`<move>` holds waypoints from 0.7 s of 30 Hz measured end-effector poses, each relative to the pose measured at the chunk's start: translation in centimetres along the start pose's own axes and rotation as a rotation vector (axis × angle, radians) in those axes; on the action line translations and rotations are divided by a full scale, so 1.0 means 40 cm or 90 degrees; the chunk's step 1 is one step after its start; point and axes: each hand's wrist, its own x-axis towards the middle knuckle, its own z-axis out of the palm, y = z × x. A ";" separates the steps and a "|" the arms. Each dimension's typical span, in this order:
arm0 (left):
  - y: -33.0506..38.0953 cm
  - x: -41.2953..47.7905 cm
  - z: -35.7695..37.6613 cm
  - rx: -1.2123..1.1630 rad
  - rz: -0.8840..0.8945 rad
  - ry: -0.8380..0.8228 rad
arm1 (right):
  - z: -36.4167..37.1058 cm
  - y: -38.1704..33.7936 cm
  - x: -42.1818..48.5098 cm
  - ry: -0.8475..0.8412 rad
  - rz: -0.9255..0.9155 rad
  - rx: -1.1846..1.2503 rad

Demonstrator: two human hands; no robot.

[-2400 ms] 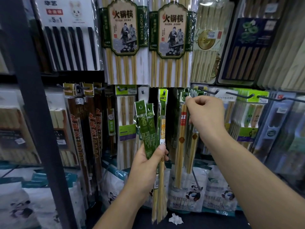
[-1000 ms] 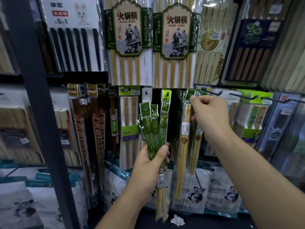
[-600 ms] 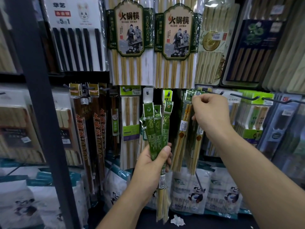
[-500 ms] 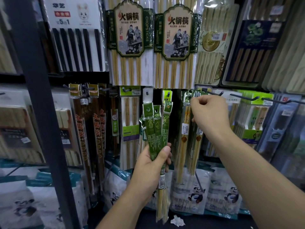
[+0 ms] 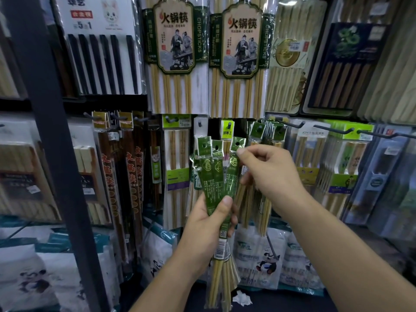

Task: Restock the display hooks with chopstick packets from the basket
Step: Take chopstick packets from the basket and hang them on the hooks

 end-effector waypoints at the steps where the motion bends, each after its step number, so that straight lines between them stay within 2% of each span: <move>1: -0.002 -0.001 0.002 -0.002 0.001 -0.005 | 0.006 0.000 -0.001 -0.002 0.009 0.024; 6: -0.010 0.001 -0.004 0.015 -0.022 0.024 | 0.002 -0.009 0.005 0.020 0.053 0.111; 15: -0.008 0.006 -0.014 -0.004 -0.030 0.062 | -0.040 -0.025 0.046 0.149 0.069 0.104; 21: -0.018 0.000 -0.023 -0.037 -0.026 0.077 | -0.044 -0.018 0.058 0.170 0.088 0.106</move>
